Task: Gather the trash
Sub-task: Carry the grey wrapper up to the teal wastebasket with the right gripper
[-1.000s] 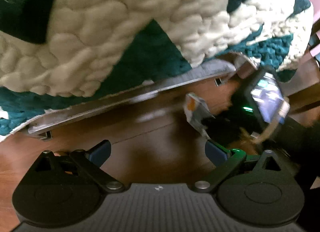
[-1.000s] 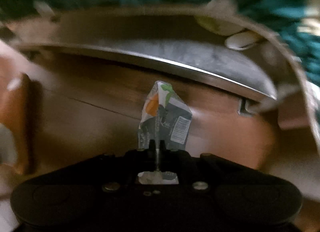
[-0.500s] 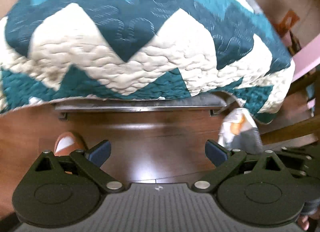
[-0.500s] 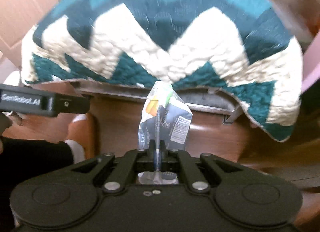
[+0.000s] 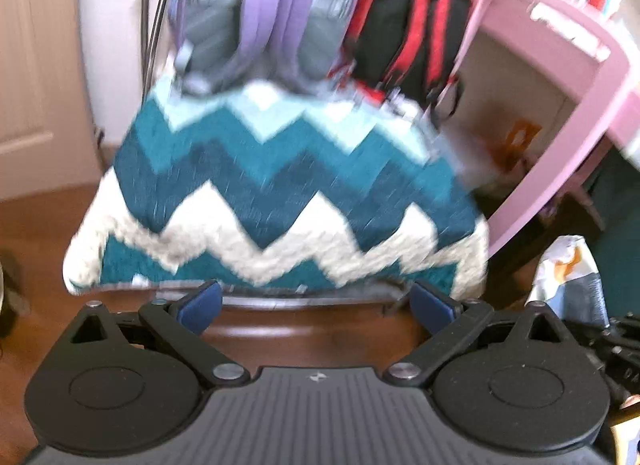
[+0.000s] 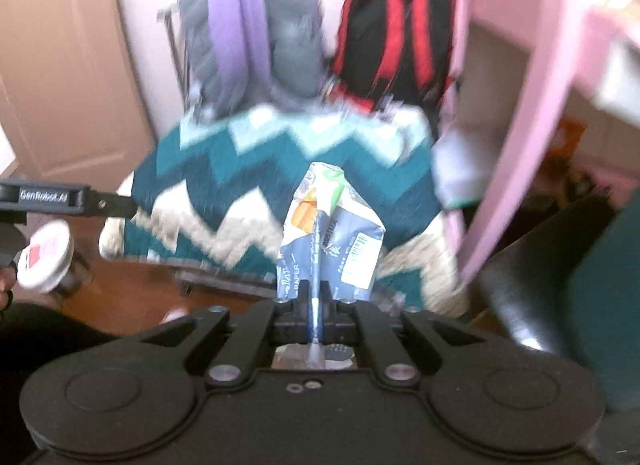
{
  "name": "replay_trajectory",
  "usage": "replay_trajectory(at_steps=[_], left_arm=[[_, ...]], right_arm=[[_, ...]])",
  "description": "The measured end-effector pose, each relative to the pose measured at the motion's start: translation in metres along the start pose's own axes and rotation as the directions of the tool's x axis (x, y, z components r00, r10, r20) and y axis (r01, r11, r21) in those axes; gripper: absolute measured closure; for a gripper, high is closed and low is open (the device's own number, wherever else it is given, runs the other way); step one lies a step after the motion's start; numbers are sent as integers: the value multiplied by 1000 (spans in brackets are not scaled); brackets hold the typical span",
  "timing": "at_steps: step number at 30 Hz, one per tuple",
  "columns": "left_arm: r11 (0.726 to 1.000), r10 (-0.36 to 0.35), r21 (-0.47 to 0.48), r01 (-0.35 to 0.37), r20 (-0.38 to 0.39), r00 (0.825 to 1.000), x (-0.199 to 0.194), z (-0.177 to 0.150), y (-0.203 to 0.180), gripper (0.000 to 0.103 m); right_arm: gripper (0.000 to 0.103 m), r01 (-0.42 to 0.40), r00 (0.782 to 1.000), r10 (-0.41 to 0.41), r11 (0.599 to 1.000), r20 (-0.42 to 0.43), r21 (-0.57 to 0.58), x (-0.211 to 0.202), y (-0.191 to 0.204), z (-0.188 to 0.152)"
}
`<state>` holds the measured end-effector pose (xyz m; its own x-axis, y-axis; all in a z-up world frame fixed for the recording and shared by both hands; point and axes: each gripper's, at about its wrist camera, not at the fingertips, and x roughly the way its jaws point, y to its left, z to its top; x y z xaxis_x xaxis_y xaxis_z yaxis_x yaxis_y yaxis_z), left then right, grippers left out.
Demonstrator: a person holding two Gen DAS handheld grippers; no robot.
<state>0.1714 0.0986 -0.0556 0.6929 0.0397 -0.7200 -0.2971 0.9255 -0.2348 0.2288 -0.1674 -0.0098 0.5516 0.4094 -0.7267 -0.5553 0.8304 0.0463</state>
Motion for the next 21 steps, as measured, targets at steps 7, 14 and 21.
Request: replay_trajectory(at_steps=[7,14,21], left_arm=[[996,-40,83,27,164,986,-80,27,-49,2],[985,-103,158,65,240,965,-126,39,-96,2],[958,-173,270,96,279,945,-155,63,-163,2]], right_arm=[[100,116,974,-121,993,190,37,-99,-45,27],[100,211,915,-241,969,324,128,-170,-103,46],[100,287,861,-344,937,375,200,-215,-155,51]])
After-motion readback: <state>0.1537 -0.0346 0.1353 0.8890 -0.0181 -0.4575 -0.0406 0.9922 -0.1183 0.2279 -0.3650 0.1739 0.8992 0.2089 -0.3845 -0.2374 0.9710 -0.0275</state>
